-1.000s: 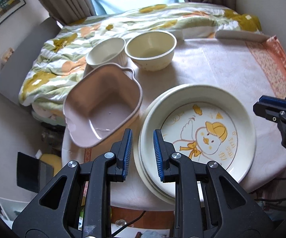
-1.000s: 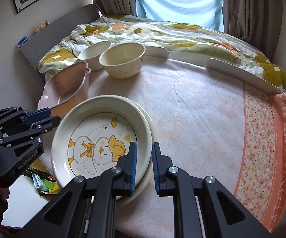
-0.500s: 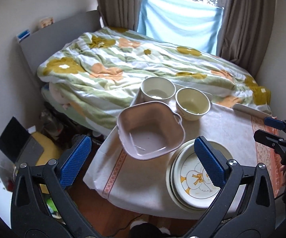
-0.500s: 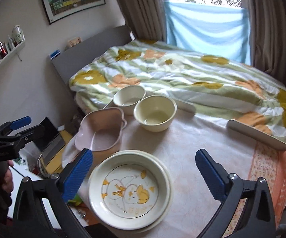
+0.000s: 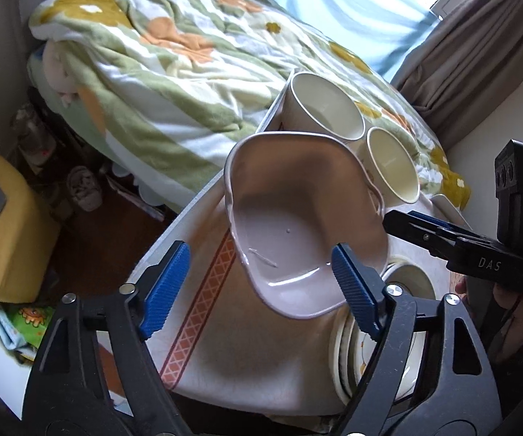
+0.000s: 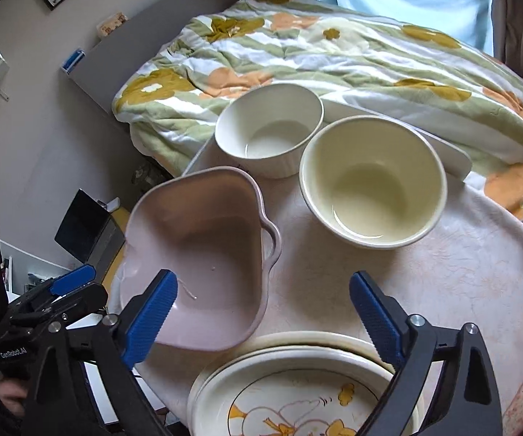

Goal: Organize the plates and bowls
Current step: 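Grasp the rim of the pink square basin with both grippers, then lift the pink basin and lower it onto the orange runner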

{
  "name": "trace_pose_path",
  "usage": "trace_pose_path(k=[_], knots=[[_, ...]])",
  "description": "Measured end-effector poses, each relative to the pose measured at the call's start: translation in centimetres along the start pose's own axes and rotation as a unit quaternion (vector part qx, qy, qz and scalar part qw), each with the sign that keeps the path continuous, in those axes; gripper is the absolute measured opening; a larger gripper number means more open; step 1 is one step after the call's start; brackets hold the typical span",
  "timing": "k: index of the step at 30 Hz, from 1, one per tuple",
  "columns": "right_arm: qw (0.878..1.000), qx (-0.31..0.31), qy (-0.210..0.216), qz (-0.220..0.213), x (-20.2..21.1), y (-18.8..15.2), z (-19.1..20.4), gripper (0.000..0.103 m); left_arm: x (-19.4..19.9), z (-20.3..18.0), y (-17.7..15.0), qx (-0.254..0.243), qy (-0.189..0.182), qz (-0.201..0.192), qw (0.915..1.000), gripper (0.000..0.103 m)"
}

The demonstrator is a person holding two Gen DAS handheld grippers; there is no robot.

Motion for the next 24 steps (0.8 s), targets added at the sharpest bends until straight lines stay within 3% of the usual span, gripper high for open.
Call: trace_pose_path(k=[4,5,7,9,10,18,24], knots=[[0.999,-0.013,0.019,0.029,-2.7,-0.1,-0.2,0.063,-3.0,0.5,0.5,-0.011,-0.01,0.031,0.9994,0.061],[0.999,-0.015,0.018,0.034,-3.2,-0.1,-0.2,0.059,-3.6,0.6,0.6,-0.013,-0.014,0.038,0.9991,0.052],[0.999,-0.025,0.025,0.04,-3.9,-0.2,-0.3,0.041,-4.5,0.9,0.8,-0.017,-0.016,0.052,0.9984,0.038],[0.998,-0.034,0.033,0.043,-4.3,-0.2,-0.4,0.022,-5.3,1.1,0.9,-0.02,-0.012,0.067,0.9975,0.017],[0.998,-0.034,0.031,0.046,-4.4,-0.2,-0.3,0.016,-5.6,1.3,0.9,-0.022,-0.007,0.07,0.9973,0.015],[0.999,-0.027,0.013,0.022,-3.4,-0.5,0.5,0.013,-3.9,-0.1,2.0,-0.074,0.02,0.048,0.9959,0.013],[0.998,-0.051,0.026,-0.03,1.4,-0.5,0.3,0.013,0.1,-4.1,3.8,-0.125,0.021,0.02,0.9917,0.013]])
Point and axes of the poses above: each gripper's, at about its wrist camera, not at the fingertips, and x roughly against the way its jaws point, z to its left, y to its top, the point moved 3 cm from there along -x, roughly the way its jaws point, and after that the axes turned 5 degrees about -z, right-handed, at the moved point
